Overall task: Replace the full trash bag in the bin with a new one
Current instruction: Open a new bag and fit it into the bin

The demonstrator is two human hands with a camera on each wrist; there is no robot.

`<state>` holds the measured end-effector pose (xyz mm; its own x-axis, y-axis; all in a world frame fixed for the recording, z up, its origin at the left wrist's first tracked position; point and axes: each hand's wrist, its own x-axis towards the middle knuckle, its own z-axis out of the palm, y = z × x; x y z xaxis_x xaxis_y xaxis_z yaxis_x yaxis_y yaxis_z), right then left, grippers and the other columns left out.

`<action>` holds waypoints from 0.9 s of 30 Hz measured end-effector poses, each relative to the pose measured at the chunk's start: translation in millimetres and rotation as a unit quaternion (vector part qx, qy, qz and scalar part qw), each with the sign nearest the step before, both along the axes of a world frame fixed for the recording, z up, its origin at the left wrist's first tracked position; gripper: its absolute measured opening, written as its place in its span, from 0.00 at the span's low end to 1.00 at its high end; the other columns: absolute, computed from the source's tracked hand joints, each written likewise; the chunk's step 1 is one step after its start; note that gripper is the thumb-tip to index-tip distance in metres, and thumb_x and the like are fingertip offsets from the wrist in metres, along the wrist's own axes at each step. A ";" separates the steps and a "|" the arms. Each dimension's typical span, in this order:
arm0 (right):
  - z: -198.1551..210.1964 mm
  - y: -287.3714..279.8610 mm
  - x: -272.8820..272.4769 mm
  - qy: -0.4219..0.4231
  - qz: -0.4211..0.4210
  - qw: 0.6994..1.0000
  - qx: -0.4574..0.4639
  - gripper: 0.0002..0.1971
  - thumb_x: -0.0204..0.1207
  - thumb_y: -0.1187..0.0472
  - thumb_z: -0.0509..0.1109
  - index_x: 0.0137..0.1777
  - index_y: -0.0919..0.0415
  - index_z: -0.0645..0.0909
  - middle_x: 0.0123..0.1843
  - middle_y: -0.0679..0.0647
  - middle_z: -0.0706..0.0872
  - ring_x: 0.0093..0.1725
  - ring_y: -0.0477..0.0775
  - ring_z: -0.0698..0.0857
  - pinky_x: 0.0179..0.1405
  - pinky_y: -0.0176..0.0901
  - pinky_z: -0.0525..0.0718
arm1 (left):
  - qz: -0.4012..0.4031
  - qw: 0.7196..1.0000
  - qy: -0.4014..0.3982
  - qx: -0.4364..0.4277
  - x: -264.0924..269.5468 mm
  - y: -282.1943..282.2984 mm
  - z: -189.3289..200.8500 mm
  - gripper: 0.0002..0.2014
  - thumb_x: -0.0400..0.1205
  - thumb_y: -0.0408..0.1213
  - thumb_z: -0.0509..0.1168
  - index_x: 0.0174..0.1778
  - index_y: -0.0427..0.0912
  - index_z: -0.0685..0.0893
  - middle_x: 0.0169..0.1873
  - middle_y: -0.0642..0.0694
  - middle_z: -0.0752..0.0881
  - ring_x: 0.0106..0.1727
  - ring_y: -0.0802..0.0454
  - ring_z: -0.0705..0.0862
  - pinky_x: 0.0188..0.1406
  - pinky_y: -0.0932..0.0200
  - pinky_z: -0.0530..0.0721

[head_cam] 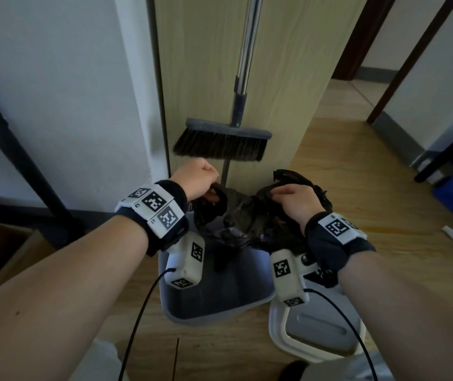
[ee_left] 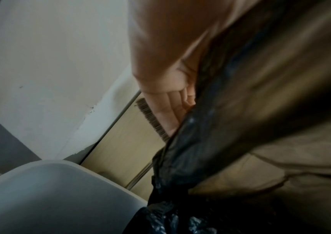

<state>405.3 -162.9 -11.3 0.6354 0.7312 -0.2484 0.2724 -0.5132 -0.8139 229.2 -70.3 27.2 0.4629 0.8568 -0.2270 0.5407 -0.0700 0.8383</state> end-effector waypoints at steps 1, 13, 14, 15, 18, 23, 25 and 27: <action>1.6 -0.7 -0.2 -0.003 -0.001 1.000 0.002 0.08 0.77 0.57 0.69 0.49 0.56 0.88 0.54 0.58 0.90 0.57 0.61 0.86 0.64 0.59 0.83 | 0.005 1.000 -0.021 -0.017 -1.1 0.5 1.3 0.08 0.83 0.32 0.55 0.48 0.41 0.80 0.41 0.44 0.81 0.42 0.46 0.85 0.41 0.55 0.87; 31.0 -9.2 -9.9 -0.086 0.144 0.984 -0.063 0.20 0.71 0.72 0.70 0.61 0.55 0.85 0.52 0.56 0.86 0.59 0.57 0.85 0.59 0.46 0.83 | 0.037 0.996 -0.076 -0.013 -4.2 3.7 8.2 0.14 0.84 0.31 0.57 0.34 0.48 0.81 0.40 0.52 0.81 0.36 0.59 0.79 0.22 0.78 0.76; 30.9 -9.4 -6.9 -0.108 0.126 0.985 -0.053 0.18 0.71 0.72 0.68 0.57 0.55 0.87 0.52 0.55 0.86 0.59 0.56 0.85 0.60 0.47 0.83 | 0.051 0.995 -0.081 -0.015 -5.7 4.8 9.0 0.14 0.84 0.31 0.57 0.36 0.47 0.81 0.41 0.52 0.81 0.40 0.57 0.80 0.25 0.77 0.77; 31.6 -10.1 -4.8 -0.115 0.110 0.986 -0.041 0.16 0.72 0.71 0.67 0.53 0.53 0.89 0.52 0.52 0.87 0.58 0.55 0.85 0.60 0.47 0.84 | 0.063 0.994 -0.086 -0.020 -7.7 6.0 9.4 0.12 0.84 0.30 0.56 0.39 0.45 0.83 0.43 0.51 0.82 0.45 0.54 0.81 0.30 0.74 0.78; 33.7 -9.8 -0.5 -0.075 0.075 0.994 -0.014 0.16 0.73 0.69 0.66 0.38 0.47 0.89 0.47 0.50 0.90 0.53 0.57 0.88 0.59 0.53 0.87 | 0.067 0.993 -0.090 -0.022 -12.5 4.7 9.2 0.16 0.81 0.25 0.55 0.53 0.44 0.85 0.55 0.48 0.81 0.57 0.51 0.79 0.49 0.64 0.80; 39.6 -8.3 -6.4 -0.072 0.104 0.991 0.043 0.17 0.73 0.71 0.68 0.37 0.46 0.87 0.49 0.55 0.92 0.52 0.56 0.89 0.54 0.47 0.88 | -0.034 0.988 -0.152 -0.006 -7.7 -11.9 23.5 0.18 0.84 0.35 0.55 0.68 0.49 0.81 0.62 0.54 0.76 0.63 0.61 0.71 0.64 0.62 0.65; 42.4 -7.3 -13.4 -0.102 0.142 0.983 0.046 0.14 0.73 0.71 0.68 0.47 0.53 0.90 0.50 0.55 0.91 0.52 0.52 0.88 0.49 0.38 0.83 | -0.101 0.988 -0.117 -0.011 0.5 -19.7 28.3 0.22 0.82 0.52 0.59 0.71 0.51 0.77 0.64 0.56 0.77 0.66 0.60 0.71 0.65 0.60 0.64; 43.5 -4.4 -20.2 -0.117 0.159 0.979 0.055 0.14 0.73 0.72 0.68 0.51 0.57 0.90 0.50 0.56 0.91 0.51 0.51 0.88 0.50 0.38 0.82 | -0.183 0.980 0.028 0.070 6.1 -25.7 23.8 0.27 0.75 0.56 0.67 0.70 0.51 0.76 0.59 0.55 0.80 0.61 0.56 0.78 0.59 0.60 0.71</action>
